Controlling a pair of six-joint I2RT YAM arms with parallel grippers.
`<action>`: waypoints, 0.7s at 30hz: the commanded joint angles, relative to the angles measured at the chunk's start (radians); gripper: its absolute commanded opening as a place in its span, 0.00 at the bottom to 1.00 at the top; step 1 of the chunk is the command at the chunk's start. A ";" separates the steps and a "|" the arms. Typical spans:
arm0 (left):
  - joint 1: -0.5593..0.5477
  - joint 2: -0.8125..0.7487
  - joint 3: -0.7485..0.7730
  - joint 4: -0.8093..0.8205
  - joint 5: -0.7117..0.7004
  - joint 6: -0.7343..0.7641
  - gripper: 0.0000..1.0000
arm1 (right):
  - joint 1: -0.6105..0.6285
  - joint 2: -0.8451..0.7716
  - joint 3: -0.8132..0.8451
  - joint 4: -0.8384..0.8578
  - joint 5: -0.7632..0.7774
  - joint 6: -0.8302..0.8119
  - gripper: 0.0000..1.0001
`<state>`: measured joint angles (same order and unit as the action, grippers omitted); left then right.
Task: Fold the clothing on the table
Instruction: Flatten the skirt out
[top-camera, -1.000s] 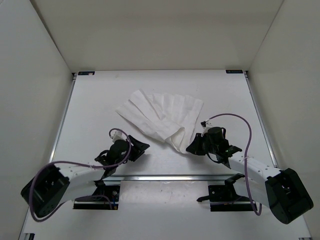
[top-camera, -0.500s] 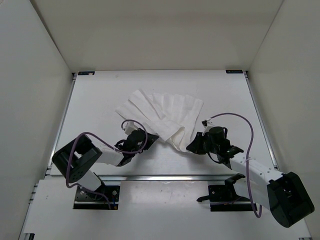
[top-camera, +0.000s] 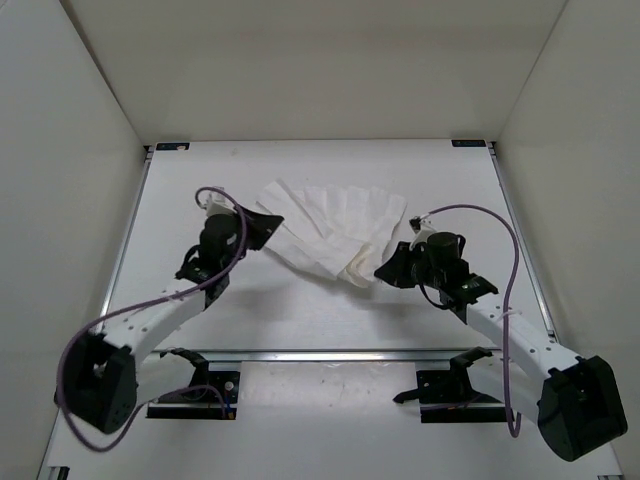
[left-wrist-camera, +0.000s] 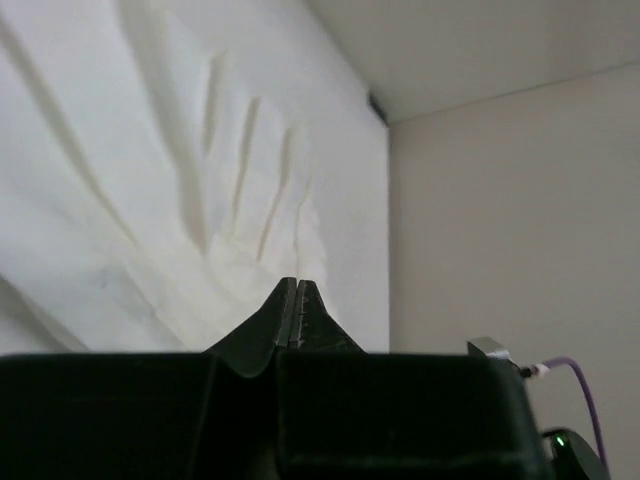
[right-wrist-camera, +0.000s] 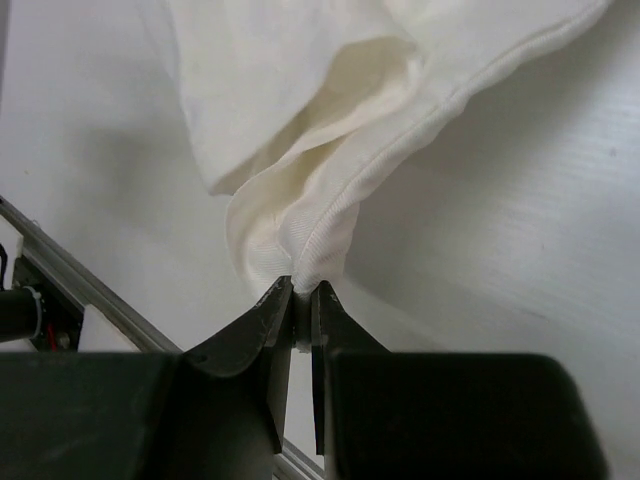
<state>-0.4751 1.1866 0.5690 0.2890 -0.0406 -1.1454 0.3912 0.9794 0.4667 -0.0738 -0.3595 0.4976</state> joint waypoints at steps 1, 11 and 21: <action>0.076 -0.181 0.043 -0.319 0.126 0.179 0.00 | 0.021 -0.044 0.067 -0.035 -0.012 -0.039 0.00; -0.147 0.072 -0.157 0.099 0.235 0.007 0.51 | 0.072 -0.015 -0.020 0.032 0.024 0.016 0.00; -0.183 0.237 -0.029 0.131 0.217 -0.004 0.62 | 0.081 0.057 -0.065 0.065 0.002 0.007 0.00</action>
<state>-0.6491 1.4044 0.5011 0.3763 0.1909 -1.1393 0.4568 1.0218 0.4068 -0.0685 -0.3523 0.5049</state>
